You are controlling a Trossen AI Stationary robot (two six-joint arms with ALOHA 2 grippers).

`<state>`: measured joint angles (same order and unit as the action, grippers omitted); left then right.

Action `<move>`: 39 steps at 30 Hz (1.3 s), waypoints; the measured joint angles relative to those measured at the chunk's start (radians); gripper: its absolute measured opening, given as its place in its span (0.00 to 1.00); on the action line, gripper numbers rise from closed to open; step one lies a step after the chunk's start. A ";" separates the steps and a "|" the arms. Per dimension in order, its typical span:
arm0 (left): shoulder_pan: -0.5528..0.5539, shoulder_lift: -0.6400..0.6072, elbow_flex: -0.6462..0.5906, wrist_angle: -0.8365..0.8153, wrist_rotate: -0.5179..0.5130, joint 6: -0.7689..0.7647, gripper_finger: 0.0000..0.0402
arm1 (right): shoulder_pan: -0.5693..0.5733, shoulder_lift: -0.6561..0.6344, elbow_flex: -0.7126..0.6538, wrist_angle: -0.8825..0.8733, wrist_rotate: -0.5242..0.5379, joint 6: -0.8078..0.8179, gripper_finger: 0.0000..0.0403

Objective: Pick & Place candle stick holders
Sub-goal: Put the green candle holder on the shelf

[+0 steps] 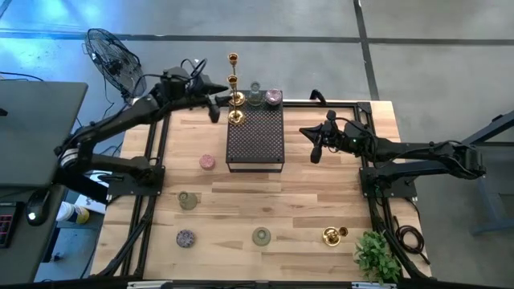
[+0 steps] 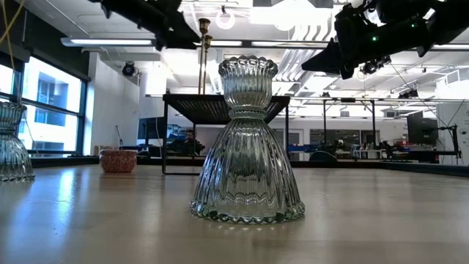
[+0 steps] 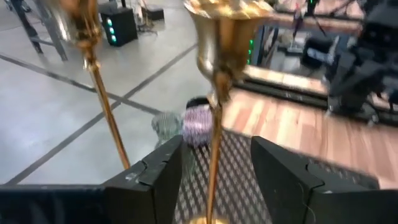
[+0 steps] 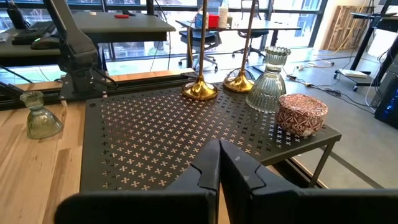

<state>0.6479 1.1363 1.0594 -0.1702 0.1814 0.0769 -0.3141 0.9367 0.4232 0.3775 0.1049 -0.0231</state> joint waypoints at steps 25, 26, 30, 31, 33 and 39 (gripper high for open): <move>-0.445 -0.308 -0.429 -0.247 -0.280 -0.253 0.02 | 0.000 0.000 0.000 -0.017 -0.008 -0.003 0.00; -0.469 -0.312 -0.459 -0.200 -0.283 -0.258 0.02 | 0.000 0.000 0.000 -0.020 -0.008 -0.003 0.00; -0.531 -0.312 -0.524 -0.127 -0.279 -0.267 0.03 | 0.001 0.000 0.000 -0.022 -0.008 0.007 0.00; -0.545 -0.308 -0.525 -0.130 -0.271 -0.267 0.03 | 0.001 0.000 0.000 -0.022 -0.008 0.014 0.00; -0.573 -0.305 -0.525 -0.139 -0.253 -0.267 0.03 | 0.001 0.000 0.000 -0.022 -0.010 0.019 0.00; -0.690 -0.305 -0.487 -0.225 -0.218 -0.239 0.03 | 0.001 0.000 0.000 -0.022 -0.015 0.023 0.00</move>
<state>-0.0423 0.8314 0.5723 -0.3955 -0.0365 -0.1620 -0.3134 0.9365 0.4232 0.3557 0.0902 -0.0006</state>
